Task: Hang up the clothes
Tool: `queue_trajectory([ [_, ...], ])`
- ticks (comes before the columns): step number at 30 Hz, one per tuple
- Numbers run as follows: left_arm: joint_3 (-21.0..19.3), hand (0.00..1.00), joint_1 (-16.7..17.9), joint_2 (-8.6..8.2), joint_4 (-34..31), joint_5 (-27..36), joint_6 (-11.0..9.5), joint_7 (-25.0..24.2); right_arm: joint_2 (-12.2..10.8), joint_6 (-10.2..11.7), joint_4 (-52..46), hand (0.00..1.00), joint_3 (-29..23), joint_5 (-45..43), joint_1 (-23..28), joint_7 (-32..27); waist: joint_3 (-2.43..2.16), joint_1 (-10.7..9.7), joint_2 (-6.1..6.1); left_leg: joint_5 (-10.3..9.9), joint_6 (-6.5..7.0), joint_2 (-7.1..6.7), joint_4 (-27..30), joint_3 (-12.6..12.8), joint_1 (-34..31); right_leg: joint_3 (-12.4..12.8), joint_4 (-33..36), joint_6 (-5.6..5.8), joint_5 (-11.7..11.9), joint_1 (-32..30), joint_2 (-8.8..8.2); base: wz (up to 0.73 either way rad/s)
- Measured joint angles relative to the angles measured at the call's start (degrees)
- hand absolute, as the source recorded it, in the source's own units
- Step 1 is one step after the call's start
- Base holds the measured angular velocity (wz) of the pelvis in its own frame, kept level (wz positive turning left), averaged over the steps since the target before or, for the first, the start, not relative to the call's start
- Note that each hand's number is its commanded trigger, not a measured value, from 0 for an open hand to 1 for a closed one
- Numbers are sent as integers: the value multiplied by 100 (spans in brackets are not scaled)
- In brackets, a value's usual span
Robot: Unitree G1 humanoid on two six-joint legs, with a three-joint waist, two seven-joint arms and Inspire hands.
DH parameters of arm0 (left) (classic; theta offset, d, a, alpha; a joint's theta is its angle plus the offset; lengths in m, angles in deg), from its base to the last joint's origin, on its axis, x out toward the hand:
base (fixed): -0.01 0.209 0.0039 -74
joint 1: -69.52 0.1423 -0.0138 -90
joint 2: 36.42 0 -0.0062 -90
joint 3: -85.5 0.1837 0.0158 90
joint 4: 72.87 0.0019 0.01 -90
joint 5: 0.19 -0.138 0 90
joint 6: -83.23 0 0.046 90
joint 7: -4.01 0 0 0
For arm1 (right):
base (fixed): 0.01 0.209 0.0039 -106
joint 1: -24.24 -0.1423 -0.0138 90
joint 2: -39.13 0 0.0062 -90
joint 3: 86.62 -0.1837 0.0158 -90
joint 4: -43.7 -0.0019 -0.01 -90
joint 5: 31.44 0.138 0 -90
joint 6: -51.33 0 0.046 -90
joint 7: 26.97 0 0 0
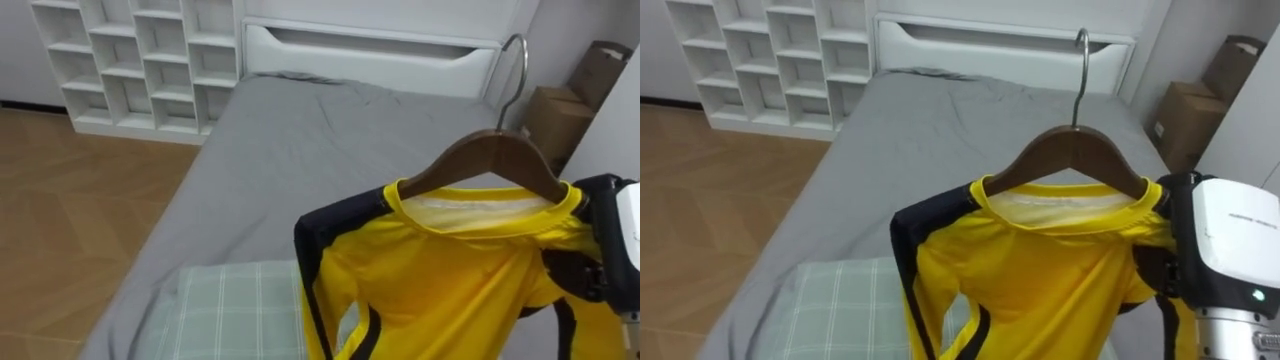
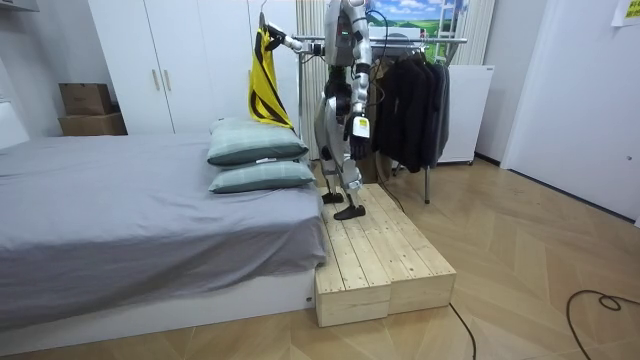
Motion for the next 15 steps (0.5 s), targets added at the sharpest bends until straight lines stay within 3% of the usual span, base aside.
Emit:
queue_trajectory([
  [3,35,0,-63,-2,-71,-123,1,0,-16,-1,2,100,0,-27,0,60,16,-14,-21,0,0,-3,3,-13,-27,-7,-3,0,0,-23,-4,0],
  [15,241,0,-142,-45,-215,-308,70,-5,-35,-52,1,100,0,-26,2,357,1,-20,-51,-1,1,-2,0,-7,-123,-12,2,0,-1,-125,-1,0],
])
